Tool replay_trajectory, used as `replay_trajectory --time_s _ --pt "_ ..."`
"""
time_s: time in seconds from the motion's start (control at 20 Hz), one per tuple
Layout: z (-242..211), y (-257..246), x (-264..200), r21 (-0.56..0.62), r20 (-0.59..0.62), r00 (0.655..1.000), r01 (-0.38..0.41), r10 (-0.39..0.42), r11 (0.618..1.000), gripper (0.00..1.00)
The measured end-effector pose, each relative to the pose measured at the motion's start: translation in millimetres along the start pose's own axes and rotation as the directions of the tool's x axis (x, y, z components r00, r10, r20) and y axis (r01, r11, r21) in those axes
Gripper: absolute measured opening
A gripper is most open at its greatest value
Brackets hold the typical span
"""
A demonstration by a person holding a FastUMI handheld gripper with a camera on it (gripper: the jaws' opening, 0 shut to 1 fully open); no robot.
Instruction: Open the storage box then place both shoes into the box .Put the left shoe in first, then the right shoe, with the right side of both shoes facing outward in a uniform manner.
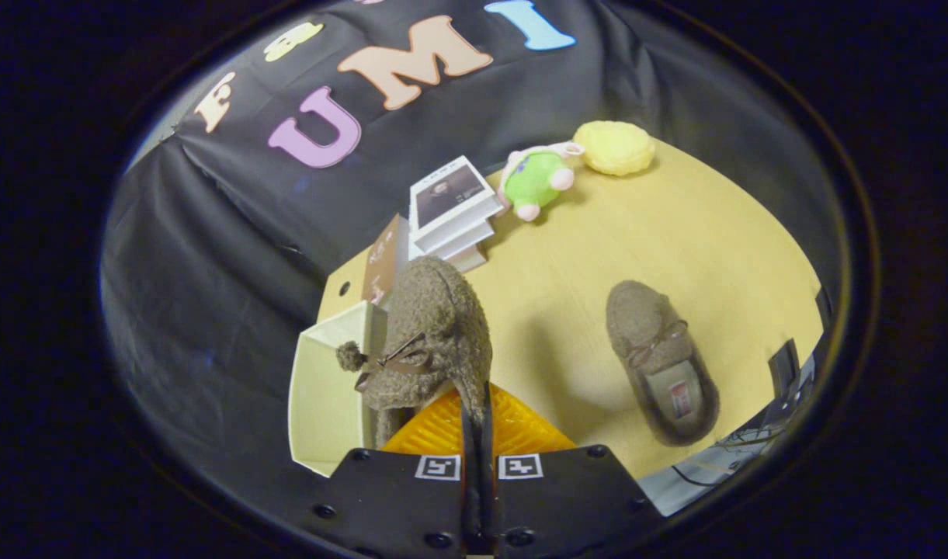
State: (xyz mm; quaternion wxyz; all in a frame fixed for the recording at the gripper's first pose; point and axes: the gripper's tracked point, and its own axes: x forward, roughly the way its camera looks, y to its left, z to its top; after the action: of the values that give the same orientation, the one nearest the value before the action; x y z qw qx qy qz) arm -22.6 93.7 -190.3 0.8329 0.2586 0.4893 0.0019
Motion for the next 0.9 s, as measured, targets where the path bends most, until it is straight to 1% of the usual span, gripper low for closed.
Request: replay_trajectory --time_s 0.35,0.55,0.65,0.8,0.9 --pt "-10 91 3 -0.038 -0.002 0.996 -0.09 0.09 0.995 0.04" --pt "-36 145 20 -0.076 -0.04 0.99 -0.138 0.136 0.987 0.04" --pt "-50 160 36 -0.093 -0.06 0.99 -0.133 0.128 0.987 0.04" --pt "-71 174 62 -0.082 -0.092 0.99 -0.116 0.109 0.99 0.04" --pt "-88 177 79 -0.068 -0.123 0.989 -0.088 0.079 0.994 0.04"
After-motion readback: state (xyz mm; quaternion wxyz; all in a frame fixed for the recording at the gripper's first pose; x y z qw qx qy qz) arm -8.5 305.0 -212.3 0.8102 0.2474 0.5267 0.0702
